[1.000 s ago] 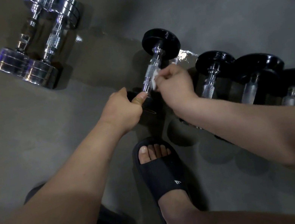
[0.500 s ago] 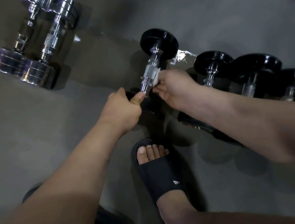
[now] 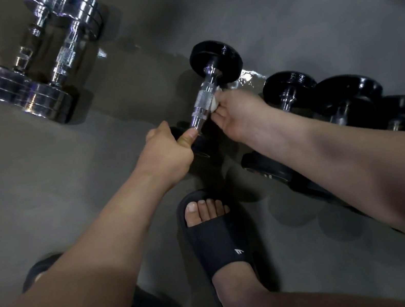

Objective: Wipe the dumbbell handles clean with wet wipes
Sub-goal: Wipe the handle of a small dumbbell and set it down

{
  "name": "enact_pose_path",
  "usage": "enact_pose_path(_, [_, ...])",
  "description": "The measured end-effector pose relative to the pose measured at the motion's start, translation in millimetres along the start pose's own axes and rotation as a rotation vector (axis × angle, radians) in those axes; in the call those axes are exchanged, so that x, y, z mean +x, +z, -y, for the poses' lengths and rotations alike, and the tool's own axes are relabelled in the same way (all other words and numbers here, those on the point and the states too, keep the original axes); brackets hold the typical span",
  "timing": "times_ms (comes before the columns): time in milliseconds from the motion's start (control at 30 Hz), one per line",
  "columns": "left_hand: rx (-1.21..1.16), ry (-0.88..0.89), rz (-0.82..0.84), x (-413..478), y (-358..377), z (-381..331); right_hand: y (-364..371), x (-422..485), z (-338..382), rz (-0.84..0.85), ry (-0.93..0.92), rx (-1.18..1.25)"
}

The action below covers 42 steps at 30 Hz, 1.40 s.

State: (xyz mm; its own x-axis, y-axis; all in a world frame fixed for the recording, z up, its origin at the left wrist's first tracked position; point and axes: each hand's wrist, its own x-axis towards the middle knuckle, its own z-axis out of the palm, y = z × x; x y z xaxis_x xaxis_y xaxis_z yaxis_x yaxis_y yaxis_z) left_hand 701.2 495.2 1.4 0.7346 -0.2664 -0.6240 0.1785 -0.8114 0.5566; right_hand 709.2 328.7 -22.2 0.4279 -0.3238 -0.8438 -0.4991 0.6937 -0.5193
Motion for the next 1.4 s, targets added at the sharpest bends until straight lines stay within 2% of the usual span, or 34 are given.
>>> enact_pose_path(100, [-0.006, -0.009, 0.013, -3.0, 1.2, -5.0, 9.4, 11.2, 13.4, -0.062, -0.023, 0.028])
enact_pose_path(200, [0.000, -0.027, 0.018, -4.6, 1.5, -3.4, 13.3, 14.7, 10.0, -0.145, -0.056, -0.095])
enact_pose_path(300, [0.004, -0.037, 0.006, -4.6, 4.7, -3.2, 3.7, 11.2, 3.2, -0.082, -0.147, -0.267])
enact_pose_path(367, [0.008, -0.041, -0.004, -7.3, 9.1, -7.6, -0.7, 7.8, 7.2, -0.039, -0.192, -0.284])
enact_pose_path(567, [0.005, -0.053, -0.005, -9.3, 12.9, -10.0, 8.3, 12.8, 9.2, -0.240, -0.181, -0.233])
enact_pose_path(667, [-0.010, -0.047, 0.008, -6.1, 9.1, -7.9, 9.1, 10.5, 5.3, -0.191, -0.127, -0.133])
enact_pose_path(800, [-0.018, -0.048, -0.001, -8.0, 10.7, -6.2, 10.7, -3.9, -12.6, -0.221, -0.271, -0.296])
enact_pose_path(1000, [-0.016, -0.020, -0.009, -8.9, 10.5, -0.9, -6.9, -28.6, -32.4, -0.122, -0.303, -0.451])
enact_pose_path(1333, [-0.015, -0.029, 0.021, -8.1, 2.3, -2.4, 5.7, -8.2, 6.6, -0.163, -0.264, -0.428])
enact_pose_path(1400, [-0.019, -0.018, 0.015, -11.5, 4.8, -3.5, 4.6, -4.1, 15.4, -0.146, -0.230, -0.328])
